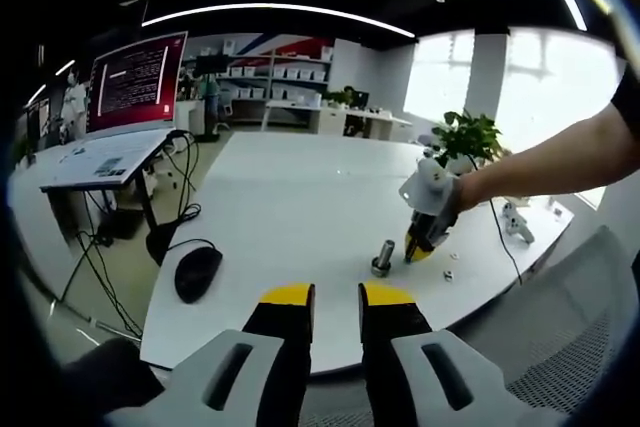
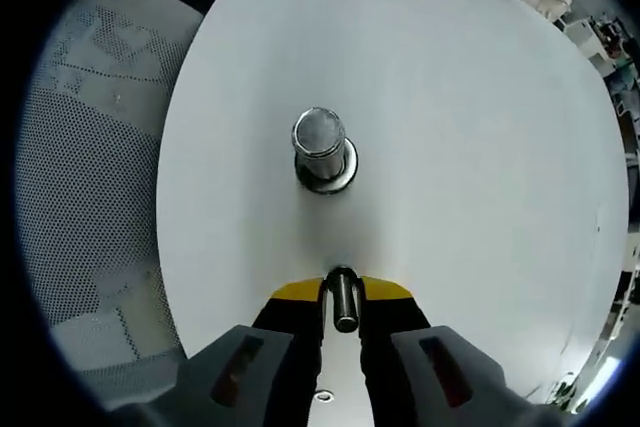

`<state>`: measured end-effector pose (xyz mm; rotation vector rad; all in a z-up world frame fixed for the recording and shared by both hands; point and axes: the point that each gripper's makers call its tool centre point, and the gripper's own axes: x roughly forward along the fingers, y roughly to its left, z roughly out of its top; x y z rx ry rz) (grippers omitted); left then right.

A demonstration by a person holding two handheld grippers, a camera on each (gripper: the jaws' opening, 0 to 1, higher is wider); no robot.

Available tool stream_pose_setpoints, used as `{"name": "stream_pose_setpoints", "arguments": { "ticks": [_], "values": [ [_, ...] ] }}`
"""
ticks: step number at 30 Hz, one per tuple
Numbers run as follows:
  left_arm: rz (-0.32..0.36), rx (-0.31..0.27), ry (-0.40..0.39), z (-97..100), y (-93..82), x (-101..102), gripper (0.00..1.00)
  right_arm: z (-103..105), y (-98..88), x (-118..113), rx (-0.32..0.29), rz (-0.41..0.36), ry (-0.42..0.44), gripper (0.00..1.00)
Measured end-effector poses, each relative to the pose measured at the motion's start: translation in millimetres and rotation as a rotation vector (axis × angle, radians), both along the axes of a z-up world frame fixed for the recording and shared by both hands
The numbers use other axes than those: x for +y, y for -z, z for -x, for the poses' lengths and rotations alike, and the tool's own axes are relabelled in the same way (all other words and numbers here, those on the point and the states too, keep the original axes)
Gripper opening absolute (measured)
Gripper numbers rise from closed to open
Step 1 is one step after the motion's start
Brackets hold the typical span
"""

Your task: Place the washer onto the threaded stud by aligning its center hole with the stud, sliding it down to the base, and recovering from edge contact or off-axis alignment until the washer reaches the visible bottom stop.

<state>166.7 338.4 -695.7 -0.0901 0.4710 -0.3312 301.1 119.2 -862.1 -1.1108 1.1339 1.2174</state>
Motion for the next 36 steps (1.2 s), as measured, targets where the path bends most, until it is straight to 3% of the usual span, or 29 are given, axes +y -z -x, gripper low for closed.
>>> {"name": "stream_pose_setpoints", "arguments": {
  "ticks": [6, 17, 36],
  "values": [
    [-0.001, 0.002, 0.003, 0.1, 0.6, 0, 0.15, -2, 0.6, -2, -0.003, -0.014, 0.049, 0.27],
    [0.001, 0.002, 0.006, 0.0, 0.7, 0, 0.15, -2, -9.0, -10, 0.001, -0.110, 0.157, 0.34],
    [0.005, -0.001, 0.009, -0.8, -0.8, 0, 0.15, -6, -25.4, -72, -0.049, -0.219, 0.391, 0.36]
  ]
}}
